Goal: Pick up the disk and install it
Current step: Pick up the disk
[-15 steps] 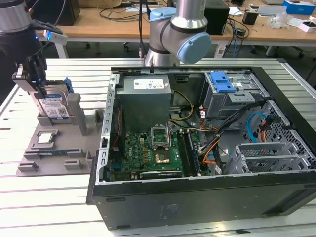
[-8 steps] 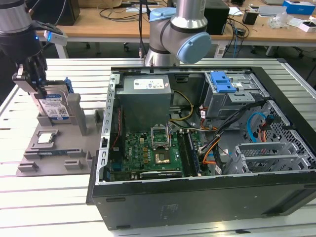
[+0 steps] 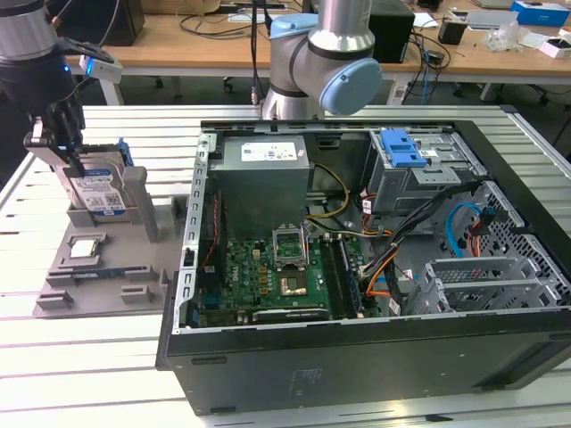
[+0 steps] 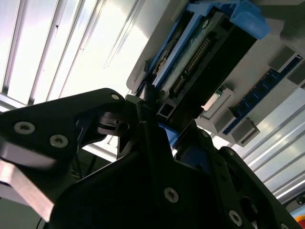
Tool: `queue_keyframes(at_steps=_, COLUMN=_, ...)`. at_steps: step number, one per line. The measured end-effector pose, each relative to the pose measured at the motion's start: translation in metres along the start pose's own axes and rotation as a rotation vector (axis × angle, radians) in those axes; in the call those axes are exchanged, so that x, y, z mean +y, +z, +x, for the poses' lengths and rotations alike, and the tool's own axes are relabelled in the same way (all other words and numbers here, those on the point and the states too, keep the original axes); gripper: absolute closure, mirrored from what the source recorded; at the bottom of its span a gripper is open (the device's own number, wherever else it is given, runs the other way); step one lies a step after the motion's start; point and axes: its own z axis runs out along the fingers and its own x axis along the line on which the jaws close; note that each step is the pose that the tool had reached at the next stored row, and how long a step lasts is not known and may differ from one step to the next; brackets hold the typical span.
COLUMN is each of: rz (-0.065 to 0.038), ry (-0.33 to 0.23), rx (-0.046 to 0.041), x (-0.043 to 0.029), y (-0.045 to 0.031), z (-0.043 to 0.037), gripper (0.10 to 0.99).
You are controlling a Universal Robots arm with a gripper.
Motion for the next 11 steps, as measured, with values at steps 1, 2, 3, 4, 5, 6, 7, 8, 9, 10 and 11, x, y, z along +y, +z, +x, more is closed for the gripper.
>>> queue_keyframes(at_steps=1, rz=0.000, ry=0.000, rx=0.0000, x=0.0000, y=0.0001, z=0.0000, gripper=0.718)
queue_keyframes(at_steps=2, rz=0.000, ry=0.000, rx=0.0000, x=0.0000, y=0.0002, z=0.0000, gripper=0.718)
queue_keyframes(at_steps=3, rz=0.000, ry=0.000, rx=0.0000, x=0.0000, y=0.0002, z=0.0000, gripper=0.718)
queue_keyframes(at_steps=4, rz=0.000, ry=0.000, rx=0.0000, x=0.0000, y=0.0002, z=0.0000, gripper=0.718)
queue_keyframes(at_steps=5, rz=0.000, ry=0.000, rx=0.0000, x=0.0000, y=0.0003, z=0.0000, gripper=0.718)
queue_keyframes(at_steps=6, rz=0.000, ry=0.000, rx=0.0000, x=0.0000, y=0.0003, z=0.0000, gripper=0.718)
queue_keyframes(at_steps=7, rz=0.000, ry=0.000, rx=0.0000, x=0.0000, y=0.0004, z=0.0000, gripper=0.718)
queue_keyframes(at_steps=8, rz=0.000, ry=0.000, rx=0.0000, x=0.0000, y=0.0004, z=0.0000, gripper=0.718)
queue_keyframes(at_steps=9, rz=0.000, ry=0.000, rx=0.0001, x=0.0000, y=0.0004, z=0.0000, gripper=0.718)
queue_keyframes(at_steps=10, rz=0.000, ry=0.000, rx=0.0000, x=0.0000, y=0.0004, z=0.0000, gripper=0.718)
queue_keyframes(at_steps=11, rz=0.000, ry=0.000, rx=0.0000, x=0.0000, y=0.0005, z=0.0000, gripper=0.718)
